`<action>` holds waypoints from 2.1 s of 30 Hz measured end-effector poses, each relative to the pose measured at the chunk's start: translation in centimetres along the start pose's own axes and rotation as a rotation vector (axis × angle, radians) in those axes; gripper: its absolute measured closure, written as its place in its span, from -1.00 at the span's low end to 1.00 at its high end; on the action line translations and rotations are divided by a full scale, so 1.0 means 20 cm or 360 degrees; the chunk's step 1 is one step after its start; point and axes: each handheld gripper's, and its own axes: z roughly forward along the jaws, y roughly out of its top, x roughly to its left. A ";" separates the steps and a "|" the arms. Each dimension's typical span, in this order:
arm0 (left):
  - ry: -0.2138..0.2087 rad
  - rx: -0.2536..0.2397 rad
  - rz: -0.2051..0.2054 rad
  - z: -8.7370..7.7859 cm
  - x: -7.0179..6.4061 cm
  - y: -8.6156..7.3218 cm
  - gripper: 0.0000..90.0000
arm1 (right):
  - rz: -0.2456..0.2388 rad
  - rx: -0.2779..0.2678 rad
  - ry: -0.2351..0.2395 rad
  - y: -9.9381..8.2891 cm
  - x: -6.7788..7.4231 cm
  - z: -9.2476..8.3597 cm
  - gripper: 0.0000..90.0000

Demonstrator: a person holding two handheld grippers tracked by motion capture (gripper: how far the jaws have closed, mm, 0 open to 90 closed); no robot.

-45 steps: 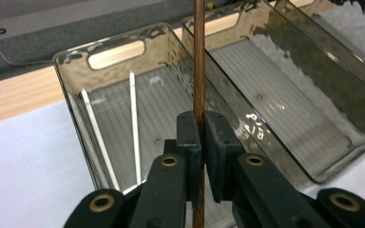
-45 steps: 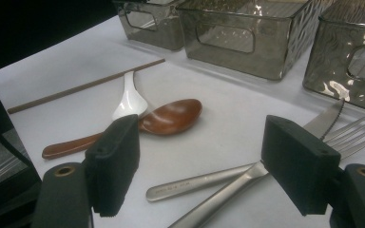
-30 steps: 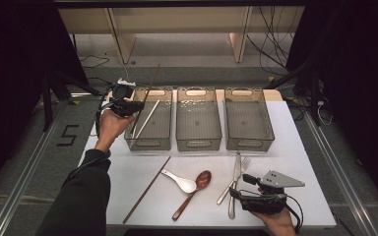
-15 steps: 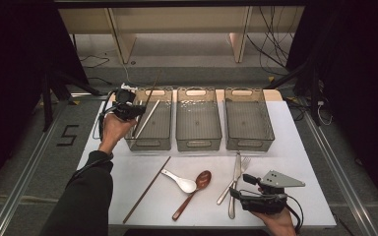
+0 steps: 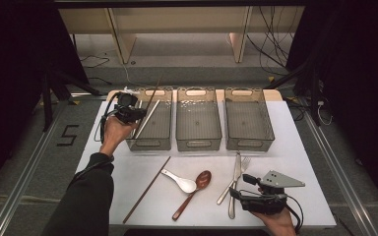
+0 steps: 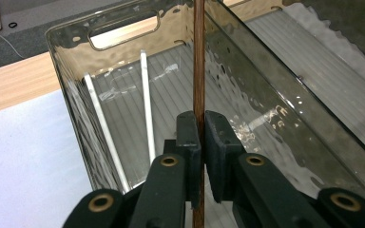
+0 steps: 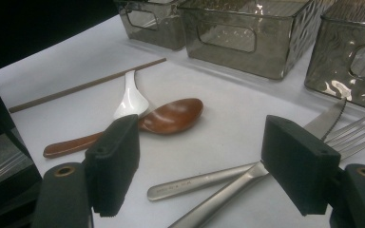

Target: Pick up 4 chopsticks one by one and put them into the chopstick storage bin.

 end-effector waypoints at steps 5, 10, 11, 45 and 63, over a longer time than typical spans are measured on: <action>0.0003 0.0031 0.0007 0.02 0.00 -0.02 0.87 | 0.0000 0.0002 0.0001 0.00 0.00 0.00 -0.34; 0.0016 0.0065 0.0006 0.04 0.01 -0.04 0.86 | 0.0001 0.0004 0.0000 0.00 0.00 0.00 -0.34; 0.0023 0.0078 0.0013 0.04 0.01 -0.04 0.86 | 0.0000 0.0003 0.0001 0.00 0.00 0.00 -0.34; -0.0218 0.0110 -0.0115 -0.28 -0.16 -0.17 -0.37 | -0.0004 0.0010 0.0000 0.00 0.01 0.01 -0.34; -0.0191 0.0235 -0.0052 -0.37 -0.28 -0.41 -0.58 | -0.0010 0.0007 -0.0004 0.00 0.01 0.00 -0.34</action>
